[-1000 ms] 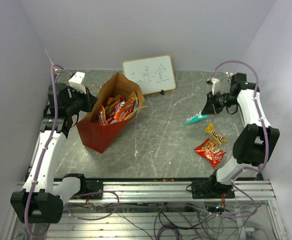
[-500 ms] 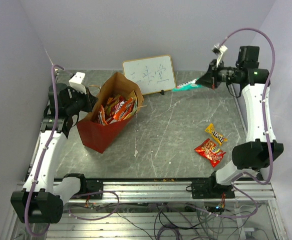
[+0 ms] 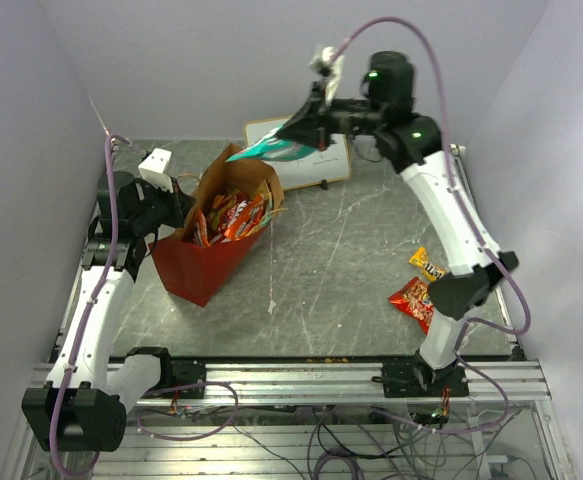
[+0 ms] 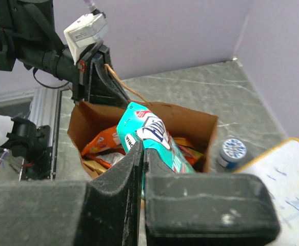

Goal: Place the snacks into the paper bag
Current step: Place the snack in the paper bag.

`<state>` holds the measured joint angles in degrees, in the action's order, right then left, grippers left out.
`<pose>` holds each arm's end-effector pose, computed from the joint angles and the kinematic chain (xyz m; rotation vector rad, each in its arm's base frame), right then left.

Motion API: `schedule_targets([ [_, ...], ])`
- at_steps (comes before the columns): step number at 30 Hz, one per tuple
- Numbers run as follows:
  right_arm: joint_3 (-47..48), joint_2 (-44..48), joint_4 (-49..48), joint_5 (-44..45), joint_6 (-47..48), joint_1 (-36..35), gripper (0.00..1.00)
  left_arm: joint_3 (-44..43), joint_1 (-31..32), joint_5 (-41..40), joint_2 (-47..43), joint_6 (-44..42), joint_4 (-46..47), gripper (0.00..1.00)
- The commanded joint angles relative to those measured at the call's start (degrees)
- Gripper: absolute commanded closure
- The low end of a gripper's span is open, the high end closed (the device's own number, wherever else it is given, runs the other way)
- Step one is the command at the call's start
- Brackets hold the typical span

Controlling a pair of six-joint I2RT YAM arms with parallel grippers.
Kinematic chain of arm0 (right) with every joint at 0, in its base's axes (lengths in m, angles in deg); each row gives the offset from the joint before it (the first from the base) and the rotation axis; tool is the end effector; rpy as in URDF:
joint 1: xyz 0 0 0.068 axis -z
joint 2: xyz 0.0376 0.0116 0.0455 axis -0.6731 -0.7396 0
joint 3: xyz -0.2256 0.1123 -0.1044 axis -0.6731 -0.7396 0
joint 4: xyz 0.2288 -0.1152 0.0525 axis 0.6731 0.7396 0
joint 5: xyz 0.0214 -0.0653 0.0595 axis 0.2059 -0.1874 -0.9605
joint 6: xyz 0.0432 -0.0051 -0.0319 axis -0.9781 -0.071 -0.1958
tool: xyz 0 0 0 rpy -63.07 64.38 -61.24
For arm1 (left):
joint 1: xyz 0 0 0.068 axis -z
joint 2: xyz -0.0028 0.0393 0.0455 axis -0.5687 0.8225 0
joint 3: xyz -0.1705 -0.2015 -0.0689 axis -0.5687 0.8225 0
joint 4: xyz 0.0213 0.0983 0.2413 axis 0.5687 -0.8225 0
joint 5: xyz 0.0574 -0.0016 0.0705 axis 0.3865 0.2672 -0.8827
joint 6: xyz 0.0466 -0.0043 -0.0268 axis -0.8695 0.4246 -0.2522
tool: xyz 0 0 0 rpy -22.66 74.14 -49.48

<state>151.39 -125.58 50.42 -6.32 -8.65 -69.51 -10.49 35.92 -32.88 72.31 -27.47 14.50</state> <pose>0.3168 0.1942 0.5120 -1.0893 1.4107 1.0768 0.2243 -0.0199 0.3494 0.2634 1.8834 -0.4595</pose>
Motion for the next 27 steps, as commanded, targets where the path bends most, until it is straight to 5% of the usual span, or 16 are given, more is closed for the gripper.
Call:
schedule_targets([
  [1, 6.8, -5.7, 4.3, 6.4, 4.5, -8.5, 1.0, 0.0, -0.4, 0.3, -1.5, -0.5, 1.7, 0.93],
  [10, 7.9, -11.6, 8.9, 14.5, 11.4, -16.2, 1.0, -0.6, -0.4, 0.2, -1.9, 0.1, 1.0, 0.93],
  [27, 9.7, -21.4, 11.9, 24.6, 17.9, -19.7, 1.0, -0.3, -0.4, 1.3, -3.0, 0.8, 1.2, 0.93],
])
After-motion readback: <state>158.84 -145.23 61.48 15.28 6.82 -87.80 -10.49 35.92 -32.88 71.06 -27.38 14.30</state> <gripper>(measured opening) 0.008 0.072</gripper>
